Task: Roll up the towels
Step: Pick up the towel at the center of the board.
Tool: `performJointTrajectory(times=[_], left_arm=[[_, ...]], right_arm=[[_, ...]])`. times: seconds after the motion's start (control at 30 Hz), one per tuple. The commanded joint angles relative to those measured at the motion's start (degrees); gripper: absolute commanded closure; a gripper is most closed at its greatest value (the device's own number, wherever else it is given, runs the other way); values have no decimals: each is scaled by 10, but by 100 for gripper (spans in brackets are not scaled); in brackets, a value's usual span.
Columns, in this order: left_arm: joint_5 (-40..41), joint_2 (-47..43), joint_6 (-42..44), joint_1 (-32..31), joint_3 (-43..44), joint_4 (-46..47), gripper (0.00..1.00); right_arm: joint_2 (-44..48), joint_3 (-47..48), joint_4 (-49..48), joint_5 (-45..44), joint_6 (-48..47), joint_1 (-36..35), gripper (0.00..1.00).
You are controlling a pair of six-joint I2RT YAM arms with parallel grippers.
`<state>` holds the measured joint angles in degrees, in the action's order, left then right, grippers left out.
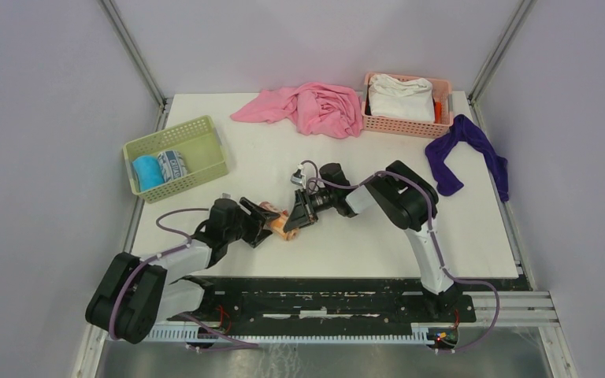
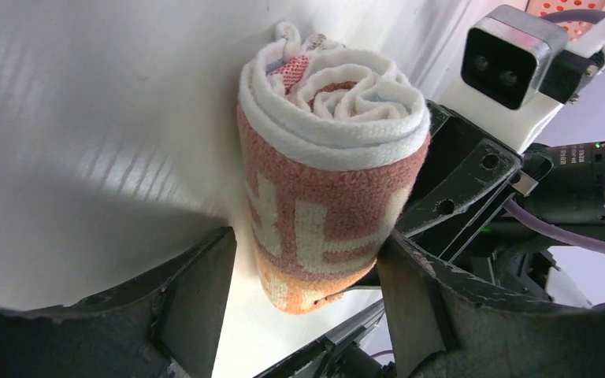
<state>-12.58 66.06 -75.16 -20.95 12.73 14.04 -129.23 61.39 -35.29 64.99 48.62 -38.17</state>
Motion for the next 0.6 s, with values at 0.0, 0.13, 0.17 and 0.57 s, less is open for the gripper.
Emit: performJointTrajectory(times=[0.0,0.13,0.17,0.57], left_arm=[[9,36,-21,-14,5,55,27],[20,52,-18,-18,8,65,27],[25,54,-18,-19,7,68,27],[40,148,-3,-33,18,113,37]], right_arm=[[-47,-2,-44,-31,69,10,81],[-68,-1,-74,-28,127,18,82],[-73,-1,-79,-28,137,19,82],[-89,19,6,-24,117,23,80]])
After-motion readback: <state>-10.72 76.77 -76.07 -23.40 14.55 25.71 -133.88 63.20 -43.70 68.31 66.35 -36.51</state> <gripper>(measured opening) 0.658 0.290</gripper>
